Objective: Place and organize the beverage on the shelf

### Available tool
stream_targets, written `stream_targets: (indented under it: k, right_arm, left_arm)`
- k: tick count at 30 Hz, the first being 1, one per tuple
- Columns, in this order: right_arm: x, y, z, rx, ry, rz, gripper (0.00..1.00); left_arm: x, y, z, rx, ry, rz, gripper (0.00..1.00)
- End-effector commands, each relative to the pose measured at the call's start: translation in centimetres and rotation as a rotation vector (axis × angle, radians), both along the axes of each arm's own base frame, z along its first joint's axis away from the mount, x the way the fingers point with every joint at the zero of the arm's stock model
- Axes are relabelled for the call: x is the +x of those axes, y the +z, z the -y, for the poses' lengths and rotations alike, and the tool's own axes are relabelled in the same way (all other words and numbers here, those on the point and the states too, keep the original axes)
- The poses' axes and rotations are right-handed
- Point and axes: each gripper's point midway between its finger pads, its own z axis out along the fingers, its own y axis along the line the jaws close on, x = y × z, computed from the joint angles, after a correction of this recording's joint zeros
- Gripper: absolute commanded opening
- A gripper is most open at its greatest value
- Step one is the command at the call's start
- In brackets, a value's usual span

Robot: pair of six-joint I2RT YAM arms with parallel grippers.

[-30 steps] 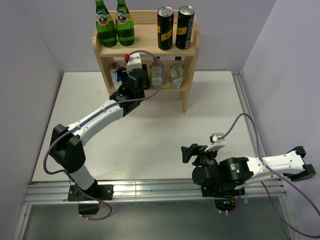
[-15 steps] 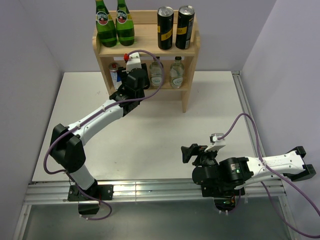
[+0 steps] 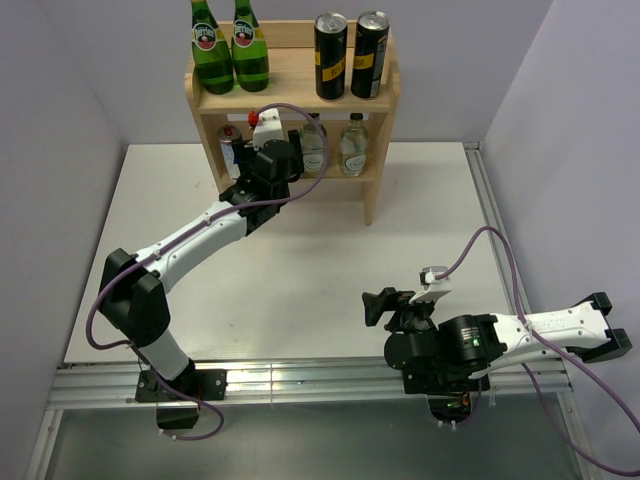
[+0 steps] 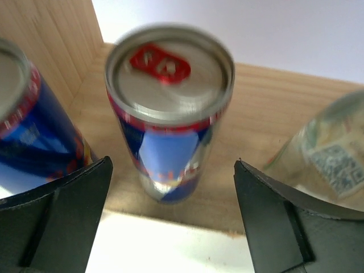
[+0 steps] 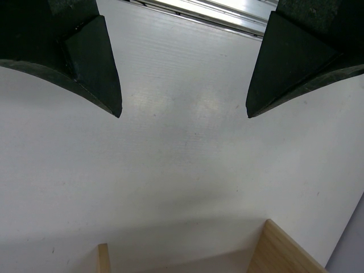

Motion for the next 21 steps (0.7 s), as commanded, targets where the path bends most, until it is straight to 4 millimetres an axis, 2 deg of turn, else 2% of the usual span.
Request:
stream_targets:
  k: [1, 8, 11, 13, 14, 15, 16, 18, 19, 20, 21]
  right_arm:
    - [0.5, 0.5, 0.3, 0.03, -0.035, 0.041, 0.96]
    - [0.5, 0.6, 0.3, 0.033, -0.037, 0.04, 0.96]
    - [0.4, 0.4, 0.3, 0.023, -0.039, 0.038, 0.96]
    - [0.4, 0.7, 0.3, 0.026, -0.037, 0.034, 0.96]
    - [0.3, 1.3, 0.1, 0.024, -0.029, 0.033, 0.96]
    - [0.2, 1.6, -0.2, 0.026, -0.02, 0.024, 0.96]
    - [0.1, 2.1, -0.5, 0.027, -0.009, 0.022, 0.96]
    - [0.0, 4.2, -1.1, 0.01, 0.022, 0.038, 0.97]
    - [0.1, 5.0, -1.1, -0.017, 0.033, 0.051, 0.98]
    - [0.1, 6.7, -1.4, 0.007, 0.036, 0.055, 0.98]
    - [0.2, 7.6, -1.3, 0.005, 0.035, 0.063, 0.99]
  left_arm:
    - [-1.5, 1.4, -0.2, -0.029, -0.003, 0.024, 0.95]
    - [-4.0, 0.5, -0.1, -0.015, 0.008, -0.007, 0.97]
    - [-6.5, -0.4, -0.3, -0.025, 0.012, -0.039, 0.97]
    - [-8.8, -1.5, -0.4, -0.04, -0.009, -0.079, 0.97]
    - [-9.7, -1.9, -0.5, -0.045, -0.018, -0.098, 0.97]
    - [-11.3, -3.3, -0.5, -0.01, -0.042, -0.154, 0.97]
    - [-12.4, -2.6, -0.7, -0.06, -0.054, -0.153, 0.97]
    - [-14.7, -2.5, -0.1, -0.067, -0.108, -0.182, 0.97]
    - [-16.2, -1.9, -1.0, -0.082, -0.11, -0.198, 0.97]
    - [-17.0, -1.3, -1.1, -0.094, -0.123, -0.197, 0.97]
    - [-18.0, -0.2, -0.8, -0.107, -0.152, -0.19, 0.97]
